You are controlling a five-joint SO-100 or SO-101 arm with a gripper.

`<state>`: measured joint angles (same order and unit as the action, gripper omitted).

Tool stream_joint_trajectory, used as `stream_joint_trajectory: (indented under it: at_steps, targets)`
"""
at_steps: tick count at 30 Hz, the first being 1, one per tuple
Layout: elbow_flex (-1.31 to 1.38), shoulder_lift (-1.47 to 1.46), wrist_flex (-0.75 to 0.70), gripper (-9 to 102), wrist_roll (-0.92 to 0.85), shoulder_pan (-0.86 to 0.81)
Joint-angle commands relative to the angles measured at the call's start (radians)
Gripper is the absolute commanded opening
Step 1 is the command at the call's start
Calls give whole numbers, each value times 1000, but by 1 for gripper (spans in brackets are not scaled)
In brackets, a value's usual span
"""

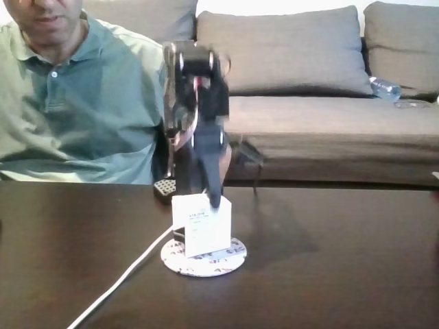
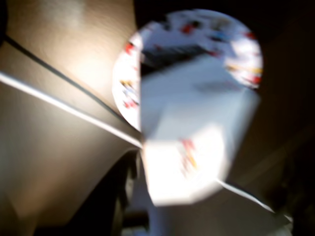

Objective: Grasp a servo box and put it on the zirlivani.

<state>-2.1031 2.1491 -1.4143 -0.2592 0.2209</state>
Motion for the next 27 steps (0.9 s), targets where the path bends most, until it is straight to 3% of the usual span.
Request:
stream_joint_trajectory:
  at_steps: [1,5,7,11,14,23,27]
  targets:
    - [235,64,-155,35,5,6]
    - [422,183,-390,34,-2,-8]
    - [439,310,-397,28,-3,-25]
    - [385,618,-387,-1,-5,-57]
    - [249,784,-379,1,-54,-83]
    - [-367,907,44,0,-138,-319]
    - [-561,920,137,0,-130,-336]
